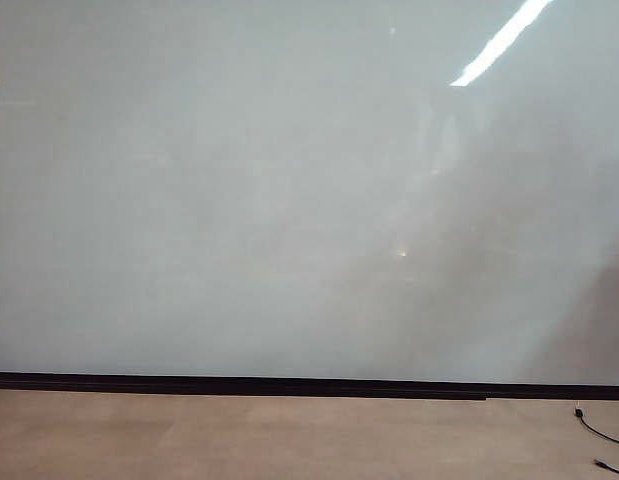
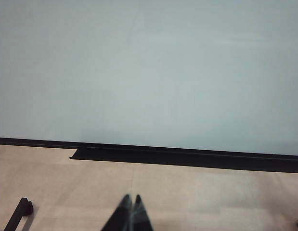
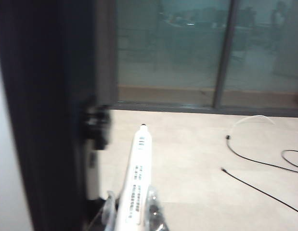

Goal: Pick up the pen on the shelf to the right of the whiteboard and draw a cross mark.

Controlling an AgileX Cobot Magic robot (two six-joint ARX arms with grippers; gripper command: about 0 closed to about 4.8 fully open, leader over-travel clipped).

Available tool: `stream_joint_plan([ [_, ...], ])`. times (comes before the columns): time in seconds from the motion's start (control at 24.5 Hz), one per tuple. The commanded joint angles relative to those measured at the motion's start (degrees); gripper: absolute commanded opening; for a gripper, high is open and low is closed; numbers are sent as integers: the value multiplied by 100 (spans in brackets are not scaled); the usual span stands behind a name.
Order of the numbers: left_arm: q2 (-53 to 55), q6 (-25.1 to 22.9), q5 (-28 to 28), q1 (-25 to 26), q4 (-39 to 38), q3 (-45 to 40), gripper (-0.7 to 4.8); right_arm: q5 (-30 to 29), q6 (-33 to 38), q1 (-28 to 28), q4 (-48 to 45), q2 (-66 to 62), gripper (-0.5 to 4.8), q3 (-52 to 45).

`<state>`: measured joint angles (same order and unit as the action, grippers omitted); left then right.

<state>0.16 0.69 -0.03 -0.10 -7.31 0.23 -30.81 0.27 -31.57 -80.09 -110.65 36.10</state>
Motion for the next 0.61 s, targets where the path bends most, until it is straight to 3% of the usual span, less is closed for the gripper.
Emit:
stream_joint_plan([
  [0.04, 2, -24, 22, 0, 50, 15, -5, 608, 26, -13, -92, 131, -2, -55],
  [0.25, 2, -22, 24, 0, 52, 15, -4, 1891, 155, 118, -87, 695, -3, -702],
  [0.37, 2, -24, 22, 0, 50, 15, -4, 3641, 190, 595, -85, 1443, -3, -1606],
  [0.45, 2, -24, 22, 0, 50, 15, -4, 4164, 271, 1014, -83, 2074, -3, -2201],
  [0.61, 2, -24, 22, -2, 52, 15, -4, 4616, 323, 2057, -72, 3158, -3, -3012],
])
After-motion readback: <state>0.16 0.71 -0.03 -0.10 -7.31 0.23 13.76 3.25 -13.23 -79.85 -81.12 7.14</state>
